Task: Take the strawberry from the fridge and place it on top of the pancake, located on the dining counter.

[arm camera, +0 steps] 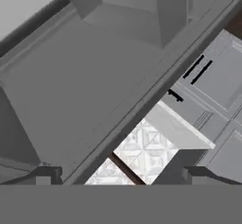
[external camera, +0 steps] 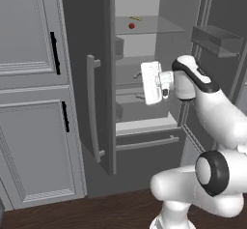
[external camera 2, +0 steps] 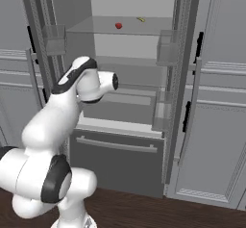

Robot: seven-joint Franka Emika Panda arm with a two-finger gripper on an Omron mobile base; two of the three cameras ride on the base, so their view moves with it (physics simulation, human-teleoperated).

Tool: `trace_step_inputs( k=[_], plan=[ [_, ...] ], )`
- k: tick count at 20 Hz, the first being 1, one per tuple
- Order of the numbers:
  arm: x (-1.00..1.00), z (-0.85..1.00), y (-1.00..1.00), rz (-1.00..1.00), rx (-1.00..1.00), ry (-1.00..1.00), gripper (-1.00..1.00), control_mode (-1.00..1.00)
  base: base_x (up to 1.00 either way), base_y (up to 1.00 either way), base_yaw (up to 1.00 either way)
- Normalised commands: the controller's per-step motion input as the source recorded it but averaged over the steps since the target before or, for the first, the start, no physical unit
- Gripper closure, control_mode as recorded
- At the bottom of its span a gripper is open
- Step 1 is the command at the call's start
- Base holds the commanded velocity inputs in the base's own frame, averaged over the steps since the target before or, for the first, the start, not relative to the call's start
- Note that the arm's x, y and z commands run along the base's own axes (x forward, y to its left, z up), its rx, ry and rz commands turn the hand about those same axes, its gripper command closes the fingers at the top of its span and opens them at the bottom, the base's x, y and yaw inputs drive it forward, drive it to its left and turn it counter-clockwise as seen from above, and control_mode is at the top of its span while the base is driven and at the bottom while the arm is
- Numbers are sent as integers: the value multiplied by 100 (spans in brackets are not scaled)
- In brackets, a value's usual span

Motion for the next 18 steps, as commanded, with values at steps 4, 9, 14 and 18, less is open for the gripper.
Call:
trace_step_inputs(
  k=[4,9,14,18],
  plan=[
    [69,-31,42,18,6,7,-100,-100,0,0,0],
    [55,-39,58,15,3,5,-100,-100,0,0,0],
    [9,-24,77,11,0,0,-100,-100,0,0,0],
    [0,-18,76,8,0,2,-100,-100,0,0,0]
  ],
)
